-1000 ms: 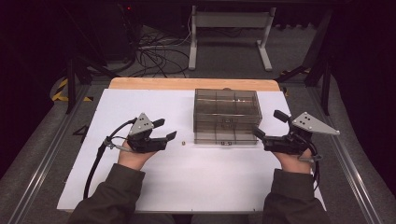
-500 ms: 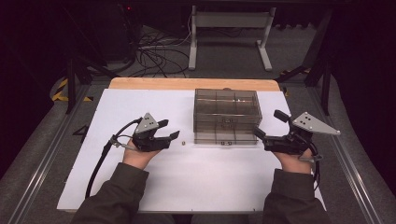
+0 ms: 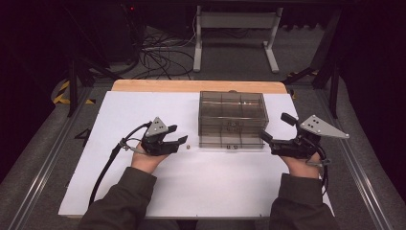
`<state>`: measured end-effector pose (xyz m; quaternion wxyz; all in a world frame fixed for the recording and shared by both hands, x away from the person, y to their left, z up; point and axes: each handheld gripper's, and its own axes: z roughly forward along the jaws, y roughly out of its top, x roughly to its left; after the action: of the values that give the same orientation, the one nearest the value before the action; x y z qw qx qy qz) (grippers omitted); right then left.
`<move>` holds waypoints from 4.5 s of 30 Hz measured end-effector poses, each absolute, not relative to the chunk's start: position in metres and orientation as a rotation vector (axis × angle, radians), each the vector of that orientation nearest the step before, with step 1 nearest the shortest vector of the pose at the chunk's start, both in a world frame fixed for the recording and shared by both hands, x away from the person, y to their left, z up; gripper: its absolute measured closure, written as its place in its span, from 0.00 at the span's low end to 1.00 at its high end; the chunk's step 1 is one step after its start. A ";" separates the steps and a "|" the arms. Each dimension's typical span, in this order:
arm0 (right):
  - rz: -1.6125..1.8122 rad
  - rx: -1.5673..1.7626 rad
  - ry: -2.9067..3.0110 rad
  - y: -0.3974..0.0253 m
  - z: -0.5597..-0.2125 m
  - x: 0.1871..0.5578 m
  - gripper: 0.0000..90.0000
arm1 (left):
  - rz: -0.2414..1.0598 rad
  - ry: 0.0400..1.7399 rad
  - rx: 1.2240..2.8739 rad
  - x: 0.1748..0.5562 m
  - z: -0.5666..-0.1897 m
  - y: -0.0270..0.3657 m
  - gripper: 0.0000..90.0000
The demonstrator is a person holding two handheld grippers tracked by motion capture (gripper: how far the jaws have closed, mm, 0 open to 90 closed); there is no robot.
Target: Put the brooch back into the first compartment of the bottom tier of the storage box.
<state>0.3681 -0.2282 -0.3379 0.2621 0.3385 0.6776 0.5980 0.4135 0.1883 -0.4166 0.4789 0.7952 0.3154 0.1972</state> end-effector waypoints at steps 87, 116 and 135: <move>1.627 0.922 1.835 -0.229 -0.337 0.367 0.02 | 0.474 0.832 2.167 0.430 -0.460 0.153 0.89; 1.629 0.918 1.834 -0.229 -0.336 0.367 0.03 | 0.548 0.770 2.134 0.428 -0.437 0.137 0.89; 1.632 0.918 1.833 -0.231 -0.336 0.367 0.03 | 0.558 0.730 2.121 0.429 -0.430 0.122 0.89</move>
<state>0.3666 -0.2308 -0.3357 0.2577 0.3387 0.6758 0.6018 0.4286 0.1220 -0.4296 0.4033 0.8397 0.2890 0.2209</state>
